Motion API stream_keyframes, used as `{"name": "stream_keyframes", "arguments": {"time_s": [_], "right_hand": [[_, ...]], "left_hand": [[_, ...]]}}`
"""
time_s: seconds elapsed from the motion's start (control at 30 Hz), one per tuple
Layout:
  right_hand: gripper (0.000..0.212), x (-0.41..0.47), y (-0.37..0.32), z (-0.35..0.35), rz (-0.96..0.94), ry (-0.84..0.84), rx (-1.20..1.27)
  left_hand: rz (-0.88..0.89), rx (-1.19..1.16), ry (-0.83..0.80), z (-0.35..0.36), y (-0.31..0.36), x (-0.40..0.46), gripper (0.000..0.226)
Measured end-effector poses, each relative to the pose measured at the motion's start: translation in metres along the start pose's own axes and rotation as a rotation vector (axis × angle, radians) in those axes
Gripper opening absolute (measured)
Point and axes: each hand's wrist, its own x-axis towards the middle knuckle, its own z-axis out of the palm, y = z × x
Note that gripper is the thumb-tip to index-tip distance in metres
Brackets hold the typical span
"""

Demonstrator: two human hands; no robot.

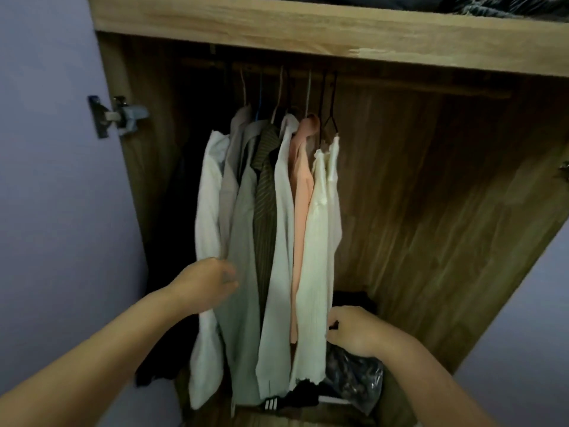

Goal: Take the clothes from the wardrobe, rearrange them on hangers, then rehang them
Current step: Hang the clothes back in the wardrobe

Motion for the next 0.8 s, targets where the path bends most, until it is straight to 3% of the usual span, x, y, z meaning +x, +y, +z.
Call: {"name": "stream_keyframes", "arguments": {"time_s": [0.2,0.33,0.8], "right_hand": [[0.035,-0.028,-0.031,0.043,-0.130,-0.130,-0.110],[0.038,-0.040,-0.070,0.074,-0.231,-0.237,-0.220],[0.034,-0.130,-0.279,0.197,-0.640,-0.351,-0.466]], "left_hand": [[-0.224,0.122,-0.136,0.024,-0.032,-0.096,0.040],[-0.365,0.162,-0.225,0.021,-0.047,-0.163,0.040],[-0.728,0.066,-0.166,-0.026,-0.139,-0.414,0.040]]}}
